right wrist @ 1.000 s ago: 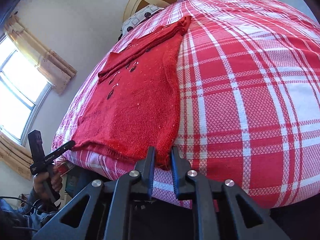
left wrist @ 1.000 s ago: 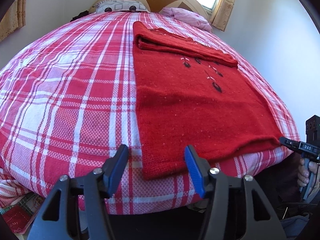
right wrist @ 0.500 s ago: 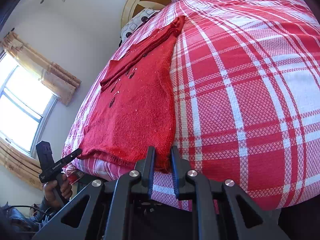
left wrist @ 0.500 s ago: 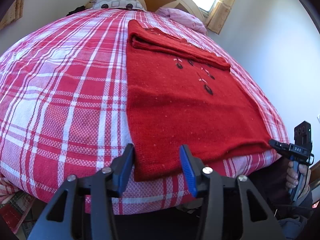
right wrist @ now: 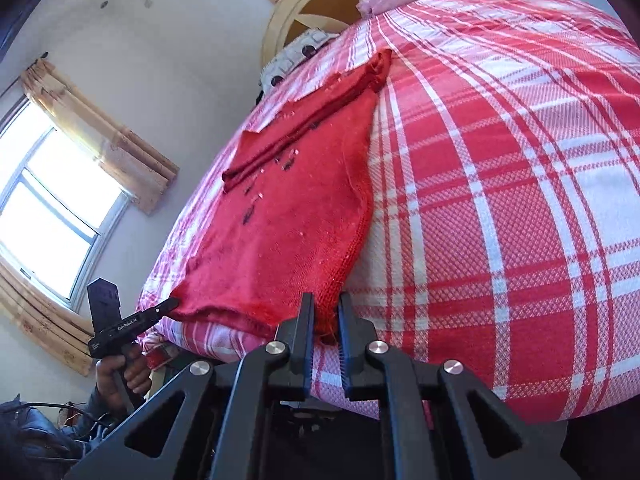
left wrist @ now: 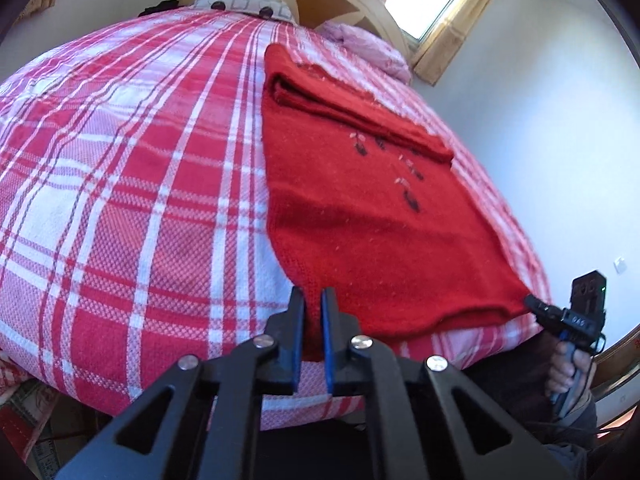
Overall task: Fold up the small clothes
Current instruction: 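Lift the hem with both grippers, fold it toward the collar, open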
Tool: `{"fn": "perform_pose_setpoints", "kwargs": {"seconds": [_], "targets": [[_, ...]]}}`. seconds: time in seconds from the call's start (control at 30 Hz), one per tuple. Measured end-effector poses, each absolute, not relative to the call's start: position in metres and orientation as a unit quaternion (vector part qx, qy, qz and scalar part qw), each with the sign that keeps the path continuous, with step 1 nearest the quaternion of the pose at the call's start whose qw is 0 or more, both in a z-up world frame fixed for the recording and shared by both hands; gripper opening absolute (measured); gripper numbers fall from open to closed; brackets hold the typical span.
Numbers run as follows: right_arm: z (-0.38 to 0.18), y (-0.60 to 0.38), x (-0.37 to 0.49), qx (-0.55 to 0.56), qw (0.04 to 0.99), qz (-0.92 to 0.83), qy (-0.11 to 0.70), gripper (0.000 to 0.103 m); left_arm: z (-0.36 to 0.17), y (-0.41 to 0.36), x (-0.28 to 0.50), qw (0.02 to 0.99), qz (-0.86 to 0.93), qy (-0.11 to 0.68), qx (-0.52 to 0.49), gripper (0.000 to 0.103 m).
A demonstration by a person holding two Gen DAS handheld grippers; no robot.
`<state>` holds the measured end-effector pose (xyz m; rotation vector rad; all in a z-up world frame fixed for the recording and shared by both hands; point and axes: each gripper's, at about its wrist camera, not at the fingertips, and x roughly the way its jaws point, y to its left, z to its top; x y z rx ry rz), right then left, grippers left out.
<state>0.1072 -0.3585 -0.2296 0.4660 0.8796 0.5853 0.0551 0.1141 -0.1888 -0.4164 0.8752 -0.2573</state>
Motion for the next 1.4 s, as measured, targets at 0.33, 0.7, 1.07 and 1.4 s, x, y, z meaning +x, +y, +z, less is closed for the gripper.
{"fn": "perform_pose_setpoints", "kwargs": {"seconds": [0.33,0.7,1.07,1.4], "targets": [[-0.194,-0.356,0.114,0.231,0.849,0.304,0.364,0.010,-0.159,0.121,0.071,0.888,-0.144,0.377,-0.220,0.006],[-0.135,-0.342,0.178,0.215,0.866,0.317,0.322,0.010,-0.109,0.137,0.123,0.915,-0.131,0.319,-0.210,0.002],[-0.106,-0.332,0.243,0.207,0.874,0.307,0.316,0.007,-0.110,0.133,0.149,0.917,-0.136,0.346,-0.146,0.014],[-0.154,-0.319,0.198,0.030,0.892,0.275,0.357,0.049,-0.149,0.110,0.066,0.914,-0.174,0.368,0.014,0.083]]}}
